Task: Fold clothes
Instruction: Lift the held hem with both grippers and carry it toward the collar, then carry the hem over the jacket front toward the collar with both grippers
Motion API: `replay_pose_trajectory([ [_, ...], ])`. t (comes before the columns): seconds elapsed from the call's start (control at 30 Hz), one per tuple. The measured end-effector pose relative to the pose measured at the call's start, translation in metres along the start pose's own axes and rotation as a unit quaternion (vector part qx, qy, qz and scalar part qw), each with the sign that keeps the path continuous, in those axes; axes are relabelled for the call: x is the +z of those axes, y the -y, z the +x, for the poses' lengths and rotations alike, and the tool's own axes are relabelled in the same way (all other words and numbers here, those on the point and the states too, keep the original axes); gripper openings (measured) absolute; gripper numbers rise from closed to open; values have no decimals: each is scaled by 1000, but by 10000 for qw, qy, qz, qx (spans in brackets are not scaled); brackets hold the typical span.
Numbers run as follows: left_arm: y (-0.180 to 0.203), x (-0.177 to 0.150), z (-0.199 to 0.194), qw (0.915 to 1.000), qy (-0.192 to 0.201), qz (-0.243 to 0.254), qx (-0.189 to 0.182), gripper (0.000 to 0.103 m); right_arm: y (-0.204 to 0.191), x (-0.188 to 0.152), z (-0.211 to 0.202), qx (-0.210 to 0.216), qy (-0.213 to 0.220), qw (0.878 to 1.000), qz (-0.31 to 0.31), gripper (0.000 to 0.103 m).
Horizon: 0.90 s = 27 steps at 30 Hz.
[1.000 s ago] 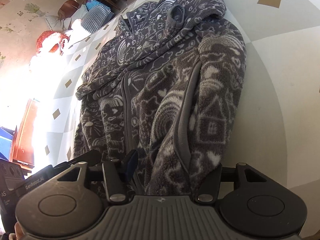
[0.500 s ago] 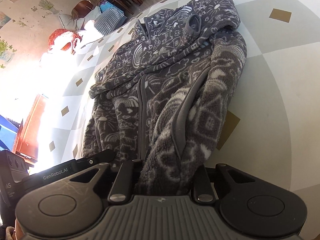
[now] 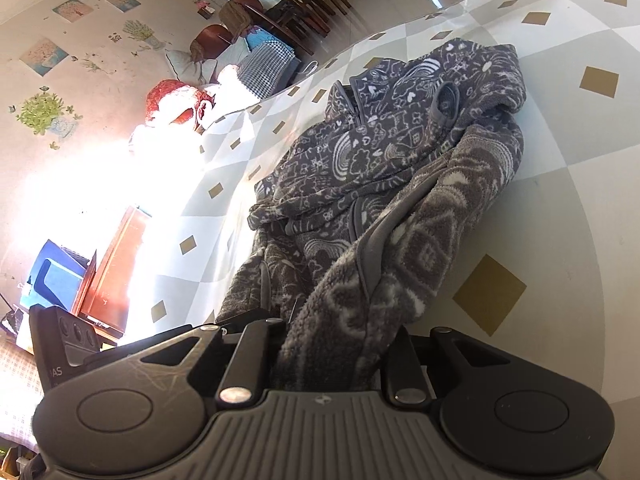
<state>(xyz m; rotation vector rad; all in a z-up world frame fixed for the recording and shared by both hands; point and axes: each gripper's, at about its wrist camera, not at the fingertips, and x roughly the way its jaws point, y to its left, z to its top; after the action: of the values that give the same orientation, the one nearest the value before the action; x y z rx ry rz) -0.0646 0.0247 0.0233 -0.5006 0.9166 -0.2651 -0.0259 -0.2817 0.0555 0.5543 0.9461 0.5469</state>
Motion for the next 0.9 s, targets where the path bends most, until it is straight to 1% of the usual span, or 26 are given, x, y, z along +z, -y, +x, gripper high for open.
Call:
replay_pose_trajectory([
  [0.17, 0, 9, -4, 9999, 12, -51, -144, 26, -6, 12, -5, 126, 47, 9999, 45, 18],
  [0.3, -1, 16, -5, 9994, 5, -203, -292, 26, -12, 24, -6, 203, 54, 9998, 23, 18],
  [0.5, -1, 31, -8, 9982, 52, -354, -473, 26, -15, 42, -5, 361, 68, 9992, 156, 18],
  [0.9, 12, 80, -11, 9982, 324, -201, -468, 26, -19, 81, -1, 652, 156, 9969, 418, 18],
])
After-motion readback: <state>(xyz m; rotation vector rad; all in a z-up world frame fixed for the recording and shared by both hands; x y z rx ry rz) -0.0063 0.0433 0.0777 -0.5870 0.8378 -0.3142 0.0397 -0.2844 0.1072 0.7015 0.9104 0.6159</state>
